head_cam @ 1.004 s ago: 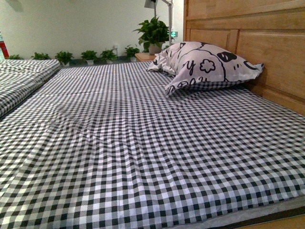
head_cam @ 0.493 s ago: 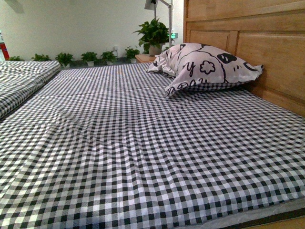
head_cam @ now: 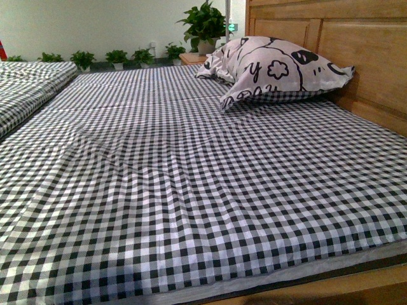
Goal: Clean up trash
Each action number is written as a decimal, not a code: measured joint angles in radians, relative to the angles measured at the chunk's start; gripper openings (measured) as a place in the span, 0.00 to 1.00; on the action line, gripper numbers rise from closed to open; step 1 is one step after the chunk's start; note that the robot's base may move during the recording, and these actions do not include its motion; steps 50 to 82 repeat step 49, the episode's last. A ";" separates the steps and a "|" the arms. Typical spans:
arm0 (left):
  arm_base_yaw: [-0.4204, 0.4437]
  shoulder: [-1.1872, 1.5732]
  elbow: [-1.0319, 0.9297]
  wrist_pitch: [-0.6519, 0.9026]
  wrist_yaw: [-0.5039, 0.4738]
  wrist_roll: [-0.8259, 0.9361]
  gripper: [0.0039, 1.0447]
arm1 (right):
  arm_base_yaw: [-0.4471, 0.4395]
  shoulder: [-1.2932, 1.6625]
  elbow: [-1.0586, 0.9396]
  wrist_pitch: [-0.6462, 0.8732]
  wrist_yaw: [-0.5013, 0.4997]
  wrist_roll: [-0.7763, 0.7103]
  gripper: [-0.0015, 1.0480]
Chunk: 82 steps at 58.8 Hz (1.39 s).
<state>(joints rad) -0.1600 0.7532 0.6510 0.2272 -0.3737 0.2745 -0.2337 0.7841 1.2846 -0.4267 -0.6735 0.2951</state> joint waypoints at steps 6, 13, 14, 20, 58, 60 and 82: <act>0.000 0.000 0.000 0.000 -0.001 0.000 0.27 | 0.000 0.000 0.000 0.000 0.000 0.000 0.20; 0.000 0.000 0.000 0.000 0.000 0.000 0.27 | 0.000 0.000 0.000 0.000 0.000 0.000 0.20; 0.000 0.000 0.000 0.000 0.000 0.000 0.27 | 0.000 0.000 0.000 0.000 0.000 0.000 0.20; 0.000 0.000 0.000 0.000 -0.001 0.000 0.27 | 0.000 0.000 0.000 0.000 0.000 0.000 0.20; 0.000 0.000 0.000 0.000 0.000 0.000 0.27 | 0.000 0.000 0.000 0.000 0.000 0.000 0.20; 0.000 0.000 0.000 0.000 0.000 0.000 0.27 | 0.000 0.000 0.000 0.000 0.000 0.000 0.20; 0.000 0.000 0.000 0.000 0.000 0.000 0.27 | 0.000 0.000 0.000 0.000 0.000 0.000 0.20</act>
